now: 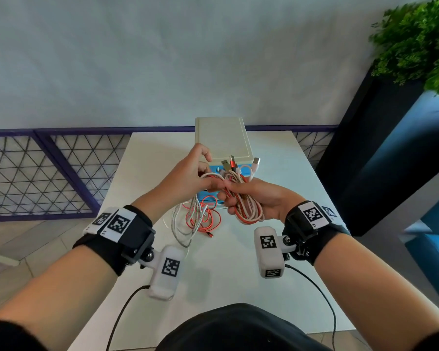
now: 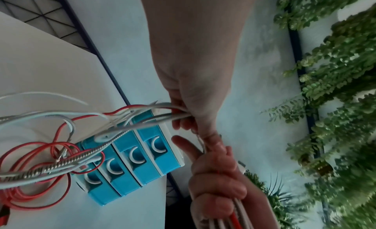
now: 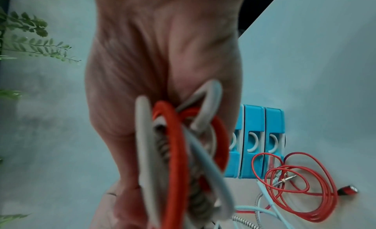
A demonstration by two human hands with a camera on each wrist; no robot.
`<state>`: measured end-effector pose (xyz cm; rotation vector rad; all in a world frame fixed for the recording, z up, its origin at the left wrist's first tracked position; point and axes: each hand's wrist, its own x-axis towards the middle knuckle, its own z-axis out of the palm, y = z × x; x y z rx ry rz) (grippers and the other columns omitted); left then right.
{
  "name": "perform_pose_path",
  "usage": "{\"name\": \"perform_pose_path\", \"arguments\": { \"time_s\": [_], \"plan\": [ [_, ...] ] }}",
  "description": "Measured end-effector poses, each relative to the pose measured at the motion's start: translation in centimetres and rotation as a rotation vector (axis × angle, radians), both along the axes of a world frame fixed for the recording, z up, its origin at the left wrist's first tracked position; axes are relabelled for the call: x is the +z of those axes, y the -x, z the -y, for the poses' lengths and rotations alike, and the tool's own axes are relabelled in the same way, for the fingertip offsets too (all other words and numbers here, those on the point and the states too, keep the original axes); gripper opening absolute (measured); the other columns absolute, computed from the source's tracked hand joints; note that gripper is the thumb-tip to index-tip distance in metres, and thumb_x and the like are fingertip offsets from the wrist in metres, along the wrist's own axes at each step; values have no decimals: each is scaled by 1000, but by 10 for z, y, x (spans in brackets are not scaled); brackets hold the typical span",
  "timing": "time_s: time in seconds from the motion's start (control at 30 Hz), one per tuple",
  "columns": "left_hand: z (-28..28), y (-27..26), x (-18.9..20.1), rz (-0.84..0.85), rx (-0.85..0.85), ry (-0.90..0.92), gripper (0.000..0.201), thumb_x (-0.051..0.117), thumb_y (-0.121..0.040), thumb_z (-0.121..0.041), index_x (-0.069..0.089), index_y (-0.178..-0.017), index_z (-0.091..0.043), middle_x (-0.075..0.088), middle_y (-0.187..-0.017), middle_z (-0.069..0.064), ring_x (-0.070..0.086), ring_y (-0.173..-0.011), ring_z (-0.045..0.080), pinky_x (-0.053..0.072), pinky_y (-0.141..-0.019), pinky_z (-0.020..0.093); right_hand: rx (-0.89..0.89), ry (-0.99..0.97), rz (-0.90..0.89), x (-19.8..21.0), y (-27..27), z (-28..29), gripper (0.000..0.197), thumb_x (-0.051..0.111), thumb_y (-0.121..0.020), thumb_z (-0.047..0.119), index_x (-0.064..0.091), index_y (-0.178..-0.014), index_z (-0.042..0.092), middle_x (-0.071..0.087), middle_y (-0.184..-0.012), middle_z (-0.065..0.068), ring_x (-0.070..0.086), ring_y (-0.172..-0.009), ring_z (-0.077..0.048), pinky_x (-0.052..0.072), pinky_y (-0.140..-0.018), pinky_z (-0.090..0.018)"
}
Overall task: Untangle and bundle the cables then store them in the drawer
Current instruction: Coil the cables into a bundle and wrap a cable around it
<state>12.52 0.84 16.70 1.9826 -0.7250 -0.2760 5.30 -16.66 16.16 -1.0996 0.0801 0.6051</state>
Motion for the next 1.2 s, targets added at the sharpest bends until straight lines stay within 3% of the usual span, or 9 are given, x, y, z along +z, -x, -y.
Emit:
{"name": "perform_pose_path", "arguments": {
  "time_s": [0.13,0.3,0.37,0.47,0.57,0.73,0.9,1.03,1.2],
  "plan": [
    [-3,-7,-5,-213,-71,-98,36,73,-80,-24,41,-96,-18,60,-73,5,53,-57,10,43,-55,22,25,81,28,-2,-3,4,16,43,-100,10,58,-99,6,59,-69,0,57,-56,-6,55,-62,-23],
    [-9,-6,-1,-697,-290,-232,36,58,-81,-47,53,-86,-11,47,-56,-4,45,-52,9,44,-55,19,112,374,81,-6,-3,-2,17,45,-101,13,59,-93,7,61,-74,-3,63,-65,-11,57,-82,-39],
    [-13,-6,0,-787,-328,-280,36,51,-84,-49,52,-76,-14,44,-50,-5,44,-49,9,44,-56,19,102,369,78,-6,-3,-4,19,43,-102,15,56,-90,7,63,-77,-6,69,-71,-15,58,-77,-38],
    [-21,-7,-9,-852,-356,-218,37,46,-83,-49,51,-74,-14,46,-48,-6,54,-52,10,47,-74,28,-27,376,67,-7,-7,1,19,47,-101,20,55,-87,9,62,-71,-3,67,-63,-14,59,-64,-30],
    [-24,-5,-17,-871,-341,-41,38,38,-87,-45,51,-74,-12,46,-51,-5,55,-55,11,43,-94,34,-134,367,88,-9,-13,7,22,46,-102,19,53,-83,12,50,-57,4,51,-48,-8,51,-54,-24],
    [-23,0,-22,-811,-408,-8,28,38,-90,-35,52,-81,-11,58,-70,-3,64,-82,15,50,-80,22,-260,322,109,-15,-15,9,23,44,-102,22,54,-84,12,45,-53,7,45,-45,-5,47,-53,-23],
    [-11,10,-22,-722,-338,61,26,33,-97,-29,42,-77,-14,47,-59,-6,51,-57,10,45,-72,25,-335,315,159,-17,-14,8,32,50,-98,36,50,-76,13,33,-54,3,34,-43,-7,43,-45,-21],
    [3,25,-13,-557,-259,59,30,30,-102,-26,41,-77,-15,43,-62,-4,47,-54,10,44,-61,21,-446,361,194,-21,-15,3,36,50,-98,38,44,-70,15,31,-54,2,30,-40,-7,39,-41,-22],
    [23,36,-10,-348,-206,7,28,29,-103,-22,42,-81,-13,41,-65,0,36,-53,14,33,-51,26,-433,171,141,-19,-16,-6,45,43,-96,53,52,-77,13,42,-57,-3,46,-48,-13,44,-52,-26]
  ]
}}
